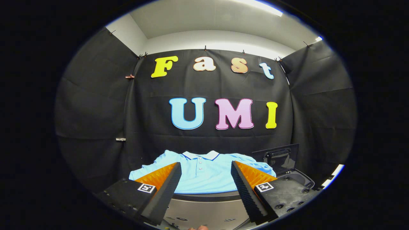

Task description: Put the clothes into the washing machine and then close the washing machine lid.

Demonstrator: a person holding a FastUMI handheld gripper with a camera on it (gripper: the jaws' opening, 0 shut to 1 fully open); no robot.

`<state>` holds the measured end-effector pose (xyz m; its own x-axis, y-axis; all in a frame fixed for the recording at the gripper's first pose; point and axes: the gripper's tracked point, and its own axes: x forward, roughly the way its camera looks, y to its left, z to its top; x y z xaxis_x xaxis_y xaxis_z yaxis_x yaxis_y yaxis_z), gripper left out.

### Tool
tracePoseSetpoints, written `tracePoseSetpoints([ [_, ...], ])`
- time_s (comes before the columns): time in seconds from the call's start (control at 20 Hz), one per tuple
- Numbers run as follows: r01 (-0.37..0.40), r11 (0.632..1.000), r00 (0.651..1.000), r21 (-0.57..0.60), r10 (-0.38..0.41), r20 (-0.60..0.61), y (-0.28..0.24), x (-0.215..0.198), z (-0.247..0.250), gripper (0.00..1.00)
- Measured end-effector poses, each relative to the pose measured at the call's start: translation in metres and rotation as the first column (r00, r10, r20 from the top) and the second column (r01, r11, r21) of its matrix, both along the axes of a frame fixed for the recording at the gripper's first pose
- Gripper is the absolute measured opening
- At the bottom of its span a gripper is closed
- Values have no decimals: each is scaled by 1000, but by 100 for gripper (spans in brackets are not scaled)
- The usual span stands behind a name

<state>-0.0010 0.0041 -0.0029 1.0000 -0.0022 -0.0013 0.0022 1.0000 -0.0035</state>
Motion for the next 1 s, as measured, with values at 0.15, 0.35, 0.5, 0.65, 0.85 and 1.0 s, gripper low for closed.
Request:
tracePoseSetpoints([
  [0.15,6,1000,1000,-1,-6,5,-2,1,2,98],
  [0.35,5,1000,1000,5,-5,7,0,3,3,98],
  [0.5,8,1000,1000,-7,-8,9,-2,3,3,98],
  [0.65,10,1000,1000,-1,-10,-2,-2,5,-1,98],
  [0.85,-1,1000,1000,5,1,-13,2,6,-3,98],
  [1.0,-4,1000,1000,-1,4,-31,2,11,-9,98],
])
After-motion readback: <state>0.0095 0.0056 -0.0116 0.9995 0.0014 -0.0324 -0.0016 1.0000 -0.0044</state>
